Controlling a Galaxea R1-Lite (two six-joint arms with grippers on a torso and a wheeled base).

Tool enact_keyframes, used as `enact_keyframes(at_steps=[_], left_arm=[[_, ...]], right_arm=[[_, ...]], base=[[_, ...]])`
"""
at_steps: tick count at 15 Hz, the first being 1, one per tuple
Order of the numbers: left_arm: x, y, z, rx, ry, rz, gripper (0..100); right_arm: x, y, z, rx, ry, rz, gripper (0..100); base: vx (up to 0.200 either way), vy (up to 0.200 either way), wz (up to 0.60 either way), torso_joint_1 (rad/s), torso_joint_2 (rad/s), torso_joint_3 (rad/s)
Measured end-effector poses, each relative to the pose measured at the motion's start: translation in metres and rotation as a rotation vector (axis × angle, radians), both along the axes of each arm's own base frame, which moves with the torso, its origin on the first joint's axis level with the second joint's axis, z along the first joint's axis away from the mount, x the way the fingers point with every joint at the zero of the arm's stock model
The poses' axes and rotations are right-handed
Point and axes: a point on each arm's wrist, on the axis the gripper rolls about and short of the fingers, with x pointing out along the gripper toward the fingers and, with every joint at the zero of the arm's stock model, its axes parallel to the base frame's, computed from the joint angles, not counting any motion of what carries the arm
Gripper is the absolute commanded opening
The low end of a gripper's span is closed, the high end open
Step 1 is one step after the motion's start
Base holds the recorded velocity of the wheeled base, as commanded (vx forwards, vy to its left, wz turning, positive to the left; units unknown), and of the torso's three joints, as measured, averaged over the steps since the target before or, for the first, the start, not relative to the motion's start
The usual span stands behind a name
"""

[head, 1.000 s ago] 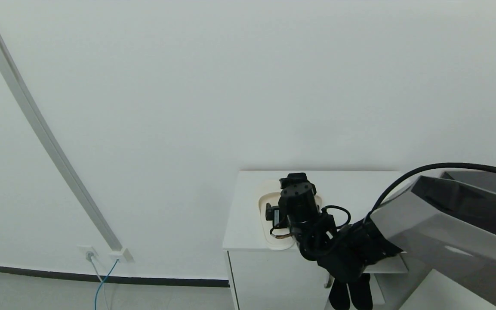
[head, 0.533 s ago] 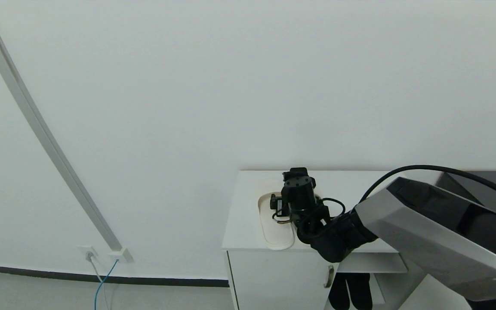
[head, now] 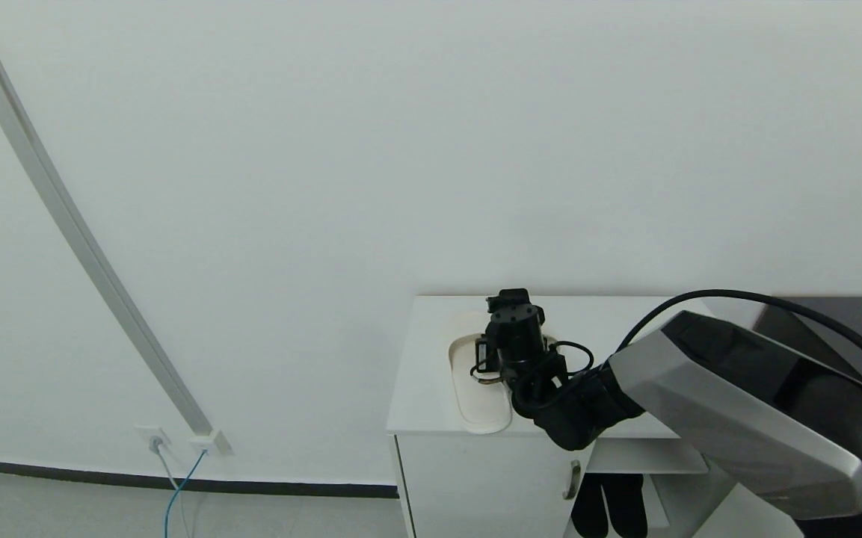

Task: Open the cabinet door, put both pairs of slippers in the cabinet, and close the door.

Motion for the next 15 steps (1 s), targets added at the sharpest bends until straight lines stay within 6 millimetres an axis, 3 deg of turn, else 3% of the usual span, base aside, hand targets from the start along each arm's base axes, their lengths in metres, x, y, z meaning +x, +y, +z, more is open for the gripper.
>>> enact_keyframes(at_steps=[8,11,15], left_arm=[[0.0,0.0,0.0,0.0,0.0,-0.001,0],[0.0,0.0,0.0,0.001,0.0,-0.001,0],[0.0,0.0,0.0,0.002,0.0,-0.001,0]], right_arm=[[-0.003,-0.002,0.005,-0.005,-0.002,0.002,0],[-0.019,-0.014,0.036,0.013,-0.014,0.035,0],[-0.067,-0.048,0.083,0.024,-0.006,0.16,0]], base=[[0.0,0.0,0.0,0.0,0.0,0.0],[0.0,0.0,0.0,0.0,0.0,0.0],[0.0,0.0,0.0,0.0,0.0,0.0]])
